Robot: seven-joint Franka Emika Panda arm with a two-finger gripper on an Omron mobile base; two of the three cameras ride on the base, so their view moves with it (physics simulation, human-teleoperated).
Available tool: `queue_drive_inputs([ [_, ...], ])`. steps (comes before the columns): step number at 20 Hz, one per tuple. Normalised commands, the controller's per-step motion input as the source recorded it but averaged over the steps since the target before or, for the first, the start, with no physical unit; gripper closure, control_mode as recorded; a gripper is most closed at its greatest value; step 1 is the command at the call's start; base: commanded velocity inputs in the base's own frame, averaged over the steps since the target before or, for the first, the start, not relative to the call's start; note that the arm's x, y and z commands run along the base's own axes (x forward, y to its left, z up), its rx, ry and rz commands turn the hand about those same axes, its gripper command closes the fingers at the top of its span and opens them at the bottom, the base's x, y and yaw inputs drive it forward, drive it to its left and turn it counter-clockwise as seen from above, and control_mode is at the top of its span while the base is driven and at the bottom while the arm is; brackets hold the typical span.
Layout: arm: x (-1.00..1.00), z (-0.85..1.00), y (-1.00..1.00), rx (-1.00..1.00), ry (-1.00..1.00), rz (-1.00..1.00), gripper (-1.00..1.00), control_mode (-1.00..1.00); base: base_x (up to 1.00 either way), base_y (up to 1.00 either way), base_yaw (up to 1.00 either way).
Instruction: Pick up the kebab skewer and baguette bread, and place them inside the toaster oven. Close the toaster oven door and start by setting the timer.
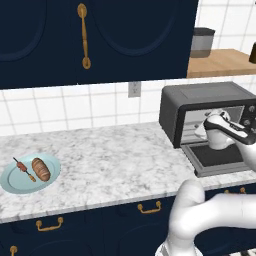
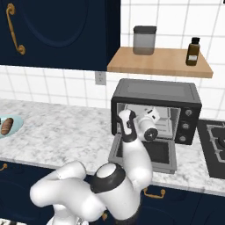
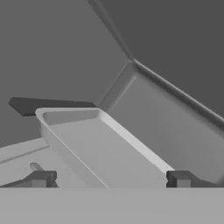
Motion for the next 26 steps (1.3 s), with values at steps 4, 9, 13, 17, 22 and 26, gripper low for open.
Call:
queue_drive_inputs([
  [4, 0.28, -0.29, -0.17, 0.00, 0.04, 0.00, -1.00, -1.00, 0.00, 0.00, 0.00],
  [9, 0.34, -0.16, -0.17, 0.00, 0.02, 0.00, -1.00, -1.00, 0.00, 0.00, 0.00],
  [13, 0.36, -0.16, -0.11, 0.00, 0.01, 0.00, -1.00, -1.00, 0.00, 0.00, 0.00],
  [17, 0.28, -0.19, -0.01, 0.00, 0.01, 0.00, 1.00, -1.00, 0.00, 0.00, 0.00],
  [22, 0.09, -0.17, -0.04, 0.00, 0.02, 0.00, 1.00, -1.00, 0.00, 0.00, 0.00],
  [26, -0.17, -0.02, -0.17, 0.00, 0.03, 0.00, 1.00, -1.00, 0.00, 0.00, 0.00],
])
